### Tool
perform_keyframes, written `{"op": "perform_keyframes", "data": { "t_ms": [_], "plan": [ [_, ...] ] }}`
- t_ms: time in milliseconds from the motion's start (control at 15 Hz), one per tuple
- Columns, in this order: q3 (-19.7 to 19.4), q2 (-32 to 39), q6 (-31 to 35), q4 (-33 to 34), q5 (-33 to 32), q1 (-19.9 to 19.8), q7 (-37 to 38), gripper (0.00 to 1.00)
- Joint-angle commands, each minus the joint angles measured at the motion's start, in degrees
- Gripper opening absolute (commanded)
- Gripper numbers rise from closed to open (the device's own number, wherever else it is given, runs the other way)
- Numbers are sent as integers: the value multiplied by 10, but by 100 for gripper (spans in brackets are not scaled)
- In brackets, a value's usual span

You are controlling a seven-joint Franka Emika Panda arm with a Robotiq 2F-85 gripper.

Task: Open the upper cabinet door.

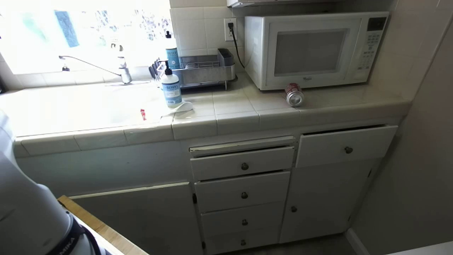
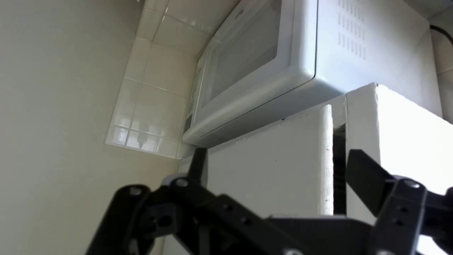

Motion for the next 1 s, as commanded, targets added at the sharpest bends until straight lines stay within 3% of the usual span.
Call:
{"op": "perform_keyframes", "data": {
  "t_ms": [0,733,933],
  "plan": [
    [1,43,-33,47,-56,12,89,100],
    [-36,125,-2,107,-139,79,166,100],
    [-55,140,22,112,-190,94,269,100]
  ]
}}
